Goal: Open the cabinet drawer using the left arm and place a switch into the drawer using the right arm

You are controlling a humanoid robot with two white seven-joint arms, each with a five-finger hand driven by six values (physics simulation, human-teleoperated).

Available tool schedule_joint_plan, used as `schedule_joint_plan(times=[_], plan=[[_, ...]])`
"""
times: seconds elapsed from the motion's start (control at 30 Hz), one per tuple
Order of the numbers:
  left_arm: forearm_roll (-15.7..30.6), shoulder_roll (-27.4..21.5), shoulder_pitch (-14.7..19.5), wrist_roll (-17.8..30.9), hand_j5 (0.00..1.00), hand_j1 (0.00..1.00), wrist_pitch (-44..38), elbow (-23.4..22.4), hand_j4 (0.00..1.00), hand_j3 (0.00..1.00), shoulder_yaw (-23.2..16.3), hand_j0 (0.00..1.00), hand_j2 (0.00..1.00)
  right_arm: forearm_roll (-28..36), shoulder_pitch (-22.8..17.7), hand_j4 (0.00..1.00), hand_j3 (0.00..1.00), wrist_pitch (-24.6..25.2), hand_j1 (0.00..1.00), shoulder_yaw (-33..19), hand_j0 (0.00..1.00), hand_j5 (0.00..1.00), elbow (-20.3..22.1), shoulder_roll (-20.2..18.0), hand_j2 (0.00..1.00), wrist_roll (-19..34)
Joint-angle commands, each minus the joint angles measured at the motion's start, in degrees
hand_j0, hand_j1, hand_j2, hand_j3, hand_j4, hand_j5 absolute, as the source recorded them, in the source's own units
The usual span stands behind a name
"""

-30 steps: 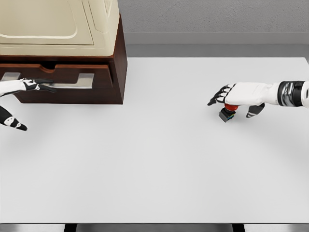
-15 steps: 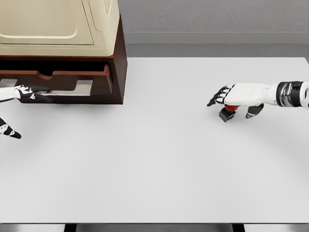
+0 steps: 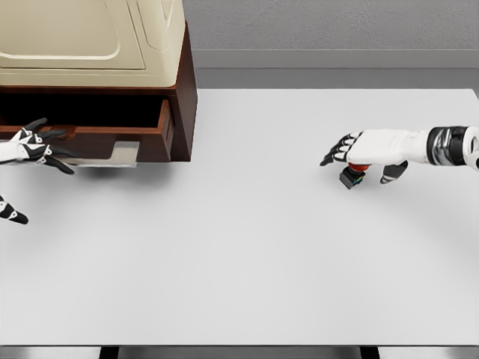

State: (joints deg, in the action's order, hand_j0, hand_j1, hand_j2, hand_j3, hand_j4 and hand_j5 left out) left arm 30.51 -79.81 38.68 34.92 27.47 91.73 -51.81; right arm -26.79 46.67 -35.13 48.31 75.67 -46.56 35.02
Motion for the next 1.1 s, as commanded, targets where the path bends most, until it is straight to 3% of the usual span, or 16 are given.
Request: schedule_joint_plan(times=[0.0, 0.13, 0.47, 0.87, 1.07], plan=[[-4.1, -0.5, 0.0, 0.1, 1.00, 1.00, 1.5, -0.4, 1.00, 1.00, -1.2, 1.00, 1.00, 0.2, 0.0, 1.00, 1.00, 0.1, 1.00, -0.1, 1.00, 1.00, 0.0, -0.1, 1.00, 0.0], [-3.8, -1.4, 0.0, 0.1, 1.00, 1.00, 2.8, -0.2, 1.00, 1.00, -1.6, 1.00, 1.00, 0.2, 0.0, 1.00, 1.00, 0.1, 1.00, -0.1, 1.00, 1.00, 0.0, -0.2, 1.00, 0.0], [6.3, -6.1, 1.1, 0.1, 1.00, 1.00, 4.5, 3.5, 1.00, 1.00, -0.8, 1.00, 1.00, 0.2, 0.0, 1.00, 1.00, 0.1, 1.00, -0.1, 1.00, 1.00, 0.0, -0.2, 1.00, 0.0], [14.0, -10.2, 3.9, 0.1, 1.00, 1.00, 5.7, 5.5, 1.00, 1.00, -0.7, 1.00, 1.00, 0.2, 0.0, 1.00, 1.00, 0.1, 1.00, -0.1, 1.00, 1.00, 0.0, -0.4, 1.00, 0.0], [14.1, -9.6, 3.7, 0.1, 1.00, 1.00, 5.5, 6.2, 1.00, 1.00, -1.5, 1.00, 1.00, 0.2, 0.0, 0.95, 0.95, 0.1, 0.95, -0.1, 0.95, 0.95, -1.3, -0.1, 0.95, 0.0]])
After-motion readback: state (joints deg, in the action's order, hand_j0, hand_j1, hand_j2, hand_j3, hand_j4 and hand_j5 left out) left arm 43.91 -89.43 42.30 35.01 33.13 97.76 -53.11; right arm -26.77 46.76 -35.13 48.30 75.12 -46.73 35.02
